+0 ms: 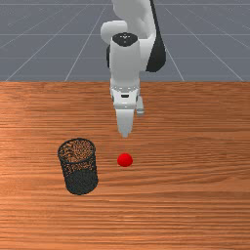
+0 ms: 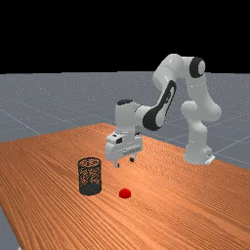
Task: Put the ball into the container
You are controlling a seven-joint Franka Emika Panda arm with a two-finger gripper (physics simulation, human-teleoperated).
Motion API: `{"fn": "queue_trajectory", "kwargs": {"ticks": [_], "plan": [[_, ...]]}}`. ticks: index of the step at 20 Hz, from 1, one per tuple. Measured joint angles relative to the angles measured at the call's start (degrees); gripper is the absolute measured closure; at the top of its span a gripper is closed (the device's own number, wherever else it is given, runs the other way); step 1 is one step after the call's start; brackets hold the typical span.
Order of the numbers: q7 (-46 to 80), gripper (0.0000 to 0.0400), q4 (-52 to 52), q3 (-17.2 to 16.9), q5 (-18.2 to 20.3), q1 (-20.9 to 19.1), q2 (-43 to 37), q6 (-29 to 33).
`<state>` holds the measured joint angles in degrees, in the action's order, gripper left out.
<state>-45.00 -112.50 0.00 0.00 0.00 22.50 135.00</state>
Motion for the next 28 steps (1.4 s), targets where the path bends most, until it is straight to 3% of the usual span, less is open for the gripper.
{"fn": "queue_trajectory", "kwargs": {"ticks": [1,2,4,5,6,7,8,10,11,12,14,16,17,18,20,23,28], "plan": [[0.0,0.0157,0.0,0.0,0.0,0.0,0.0,0.0],[0.0,0.0252,0.0,0.0,0.0,0.0,0.0,0.0],[0.0,0.0346,0.0,0.0,0.0,0.0,0.0,0.0],[0.0,0.0367,0.0,0.0,0.0,0.0,0.0,0.0],[0.6,0.0223,0.0,-0.3,-0.7,0.3,-0.1,-0.1],[0.9,0.0135,0.2,-0.4,-1.0,0.4,0.0,-0.2],[0.7,0.0082,0.3,-0.3,-0.8,0.4,0.1,-0.2],[0.2,0.003,1.1,-0.1,-0.2,0.1,0.6,-1.5],[0.2,0.0175,1.3,-0.1,-0.2,0.1,0.8,-1.6],[0.2,0.0264,1.1,-0.1,-0.2,0.1,0.9,-1.2],[0.2,0.035,1.2,-0.1,-0.2,0.1,1.3,-1.1],[0.0,0.0381,0.4,0.0,-0.2,0.1,1.1,0.3],[1.0,0.0232,0.4,-0.5,-1.2,0.6,1.1,0.3],[0.8,0.0141,0.4,-0.4,-1.0,0.4,1.1,0.3],[0.9,0.0052,0.4,-0.5,-1.1,0.4,1.0,0.2],[0.2,0.0012,1.2,-0.2,-0.5,0.1,1.5,-0.9],[0.2,0.0001,2.6,-0.2,-0.5,0.1,4.3,-0.9]]}}
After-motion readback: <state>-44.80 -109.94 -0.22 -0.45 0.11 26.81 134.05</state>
